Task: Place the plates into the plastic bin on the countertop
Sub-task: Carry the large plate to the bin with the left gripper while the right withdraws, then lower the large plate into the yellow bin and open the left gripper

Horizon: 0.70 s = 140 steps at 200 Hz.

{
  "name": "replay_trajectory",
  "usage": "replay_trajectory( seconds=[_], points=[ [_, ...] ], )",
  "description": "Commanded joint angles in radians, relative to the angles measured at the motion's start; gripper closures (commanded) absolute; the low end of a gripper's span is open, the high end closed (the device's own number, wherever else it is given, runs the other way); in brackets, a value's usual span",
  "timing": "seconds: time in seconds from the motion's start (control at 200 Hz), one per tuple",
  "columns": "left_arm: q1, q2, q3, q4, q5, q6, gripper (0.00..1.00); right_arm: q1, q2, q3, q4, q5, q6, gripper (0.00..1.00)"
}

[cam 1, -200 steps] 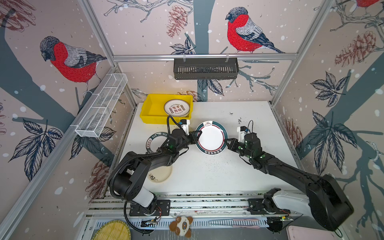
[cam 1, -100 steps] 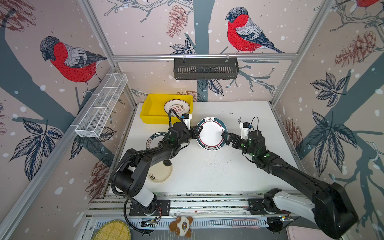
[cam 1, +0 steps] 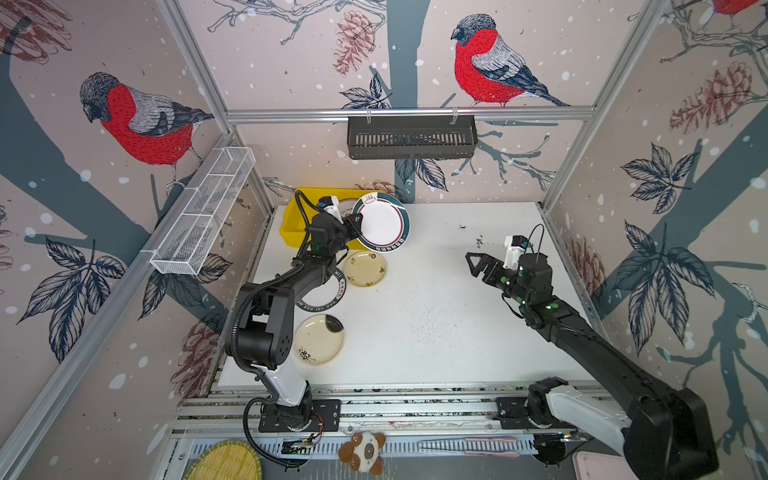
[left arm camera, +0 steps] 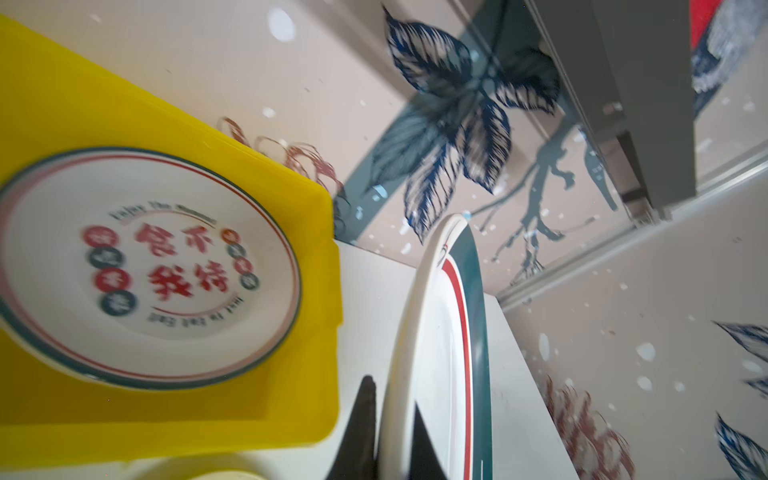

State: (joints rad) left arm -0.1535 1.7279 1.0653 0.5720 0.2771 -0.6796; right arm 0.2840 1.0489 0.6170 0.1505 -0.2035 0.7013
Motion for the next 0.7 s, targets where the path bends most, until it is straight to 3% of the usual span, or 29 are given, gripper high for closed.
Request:
replay_trajectory(
  seconds=[0.0, 0.365, 0.695],
  points=[
    [0.038, 0.045, 0.067, -0.006, -0.05, 0.016, 1.0, -0.024, -0.001, 0.006, -0.009, -0.028, -0.023, 0.01],
    [0.119, 0.27, 0.32, -0.099, -0.07, 0.038, 1.0, -0.07, 0.001, 0.003, -0.019, -0.059, -0.022, 0.0],
    [0.134, 0.399, 0.438, -0.193, -0.092, 0.079, 1.0, -0.074, 0.006, -0.015, -0.017, -0.057, -0.01, 0.01]
  ],
)
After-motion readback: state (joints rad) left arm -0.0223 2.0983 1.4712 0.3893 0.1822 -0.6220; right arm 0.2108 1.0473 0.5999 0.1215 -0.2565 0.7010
